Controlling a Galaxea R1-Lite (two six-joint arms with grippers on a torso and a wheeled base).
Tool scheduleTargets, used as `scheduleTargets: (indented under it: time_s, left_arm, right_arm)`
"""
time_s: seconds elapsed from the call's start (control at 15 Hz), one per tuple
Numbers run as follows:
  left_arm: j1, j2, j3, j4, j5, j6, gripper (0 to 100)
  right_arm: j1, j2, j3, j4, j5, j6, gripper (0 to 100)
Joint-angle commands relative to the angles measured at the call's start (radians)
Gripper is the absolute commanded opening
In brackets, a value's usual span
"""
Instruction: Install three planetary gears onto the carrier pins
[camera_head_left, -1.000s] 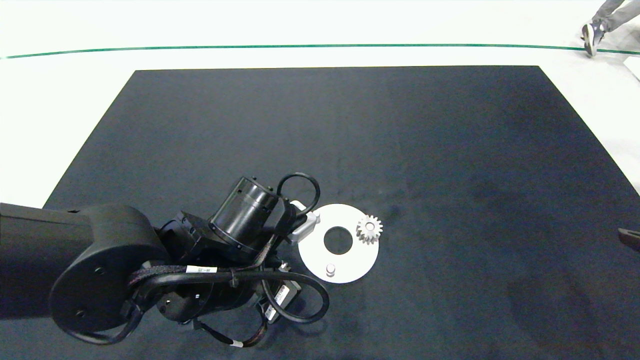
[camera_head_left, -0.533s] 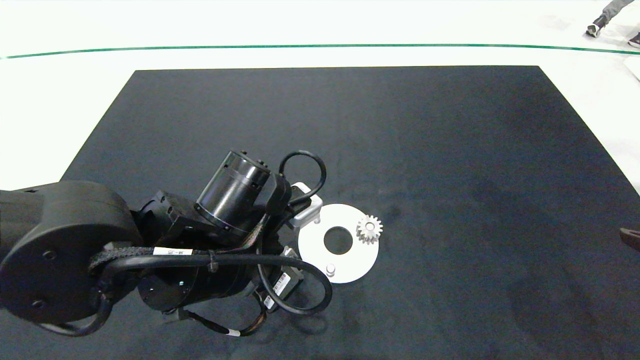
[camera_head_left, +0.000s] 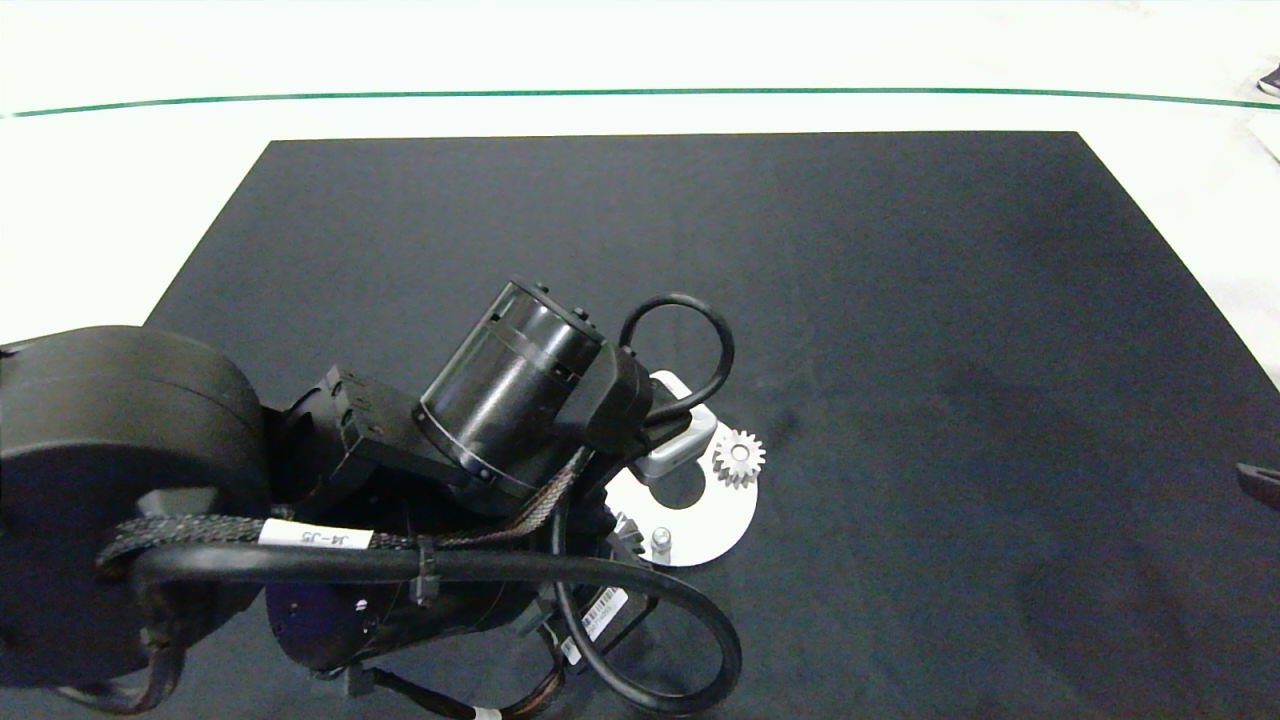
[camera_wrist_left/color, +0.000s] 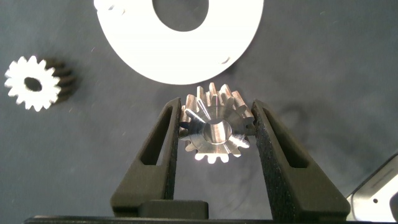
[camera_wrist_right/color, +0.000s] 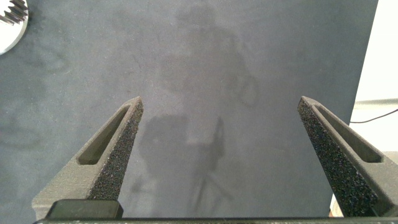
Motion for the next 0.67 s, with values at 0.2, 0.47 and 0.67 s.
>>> scheduleTargets:
  time_s: [0.2, 0.47, 0.67]
  left_arm:
    - [-0.008, 0.089, -0.061, 0.000, 0.006, 0.000, 25]
    - [-0.009, 0.122, -0.077, -0.003, 0.026, 0.002, 25]
    - [-0.029, 0.139, -0.101, -0.002, 0.027, 0.003, 25]
  right_arm:
    - [0.001, -0.010, 0.000, 0.001, -0.001, -0.008, 100]
    - [0.001, -0.010, 0.000, 0.001, -0.001, -0.008, 100]
    - [0.001, -0.015, -0.001, 0.001, -0.001, -0.008, 100]
